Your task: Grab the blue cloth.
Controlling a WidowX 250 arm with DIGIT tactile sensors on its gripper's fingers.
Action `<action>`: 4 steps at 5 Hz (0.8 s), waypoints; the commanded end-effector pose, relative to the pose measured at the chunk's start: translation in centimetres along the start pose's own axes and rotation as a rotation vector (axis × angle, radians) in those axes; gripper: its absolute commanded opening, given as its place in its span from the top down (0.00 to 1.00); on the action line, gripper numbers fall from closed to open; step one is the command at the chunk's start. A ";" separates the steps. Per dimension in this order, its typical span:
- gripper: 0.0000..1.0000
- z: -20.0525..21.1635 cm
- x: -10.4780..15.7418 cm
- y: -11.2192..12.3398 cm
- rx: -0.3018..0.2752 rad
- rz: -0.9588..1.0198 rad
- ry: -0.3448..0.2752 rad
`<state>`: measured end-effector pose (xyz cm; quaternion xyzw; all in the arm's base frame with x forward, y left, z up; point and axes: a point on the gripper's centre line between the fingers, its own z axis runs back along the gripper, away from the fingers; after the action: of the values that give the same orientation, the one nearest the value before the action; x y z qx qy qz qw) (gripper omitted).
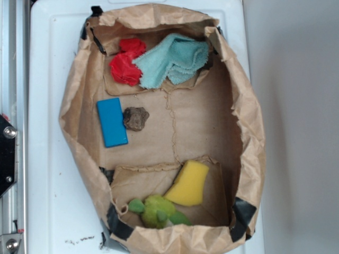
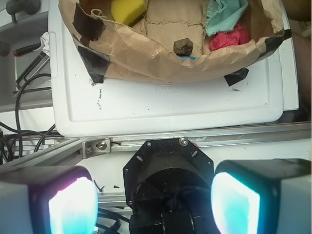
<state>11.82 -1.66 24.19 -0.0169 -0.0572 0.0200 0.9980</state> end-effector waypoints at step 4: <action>0.00 -3.7 5.8 2.1 -0.008 0.034 -0.011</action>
<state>17.92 0.14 20.56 -0.0207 -0.0532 0.0306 0.9979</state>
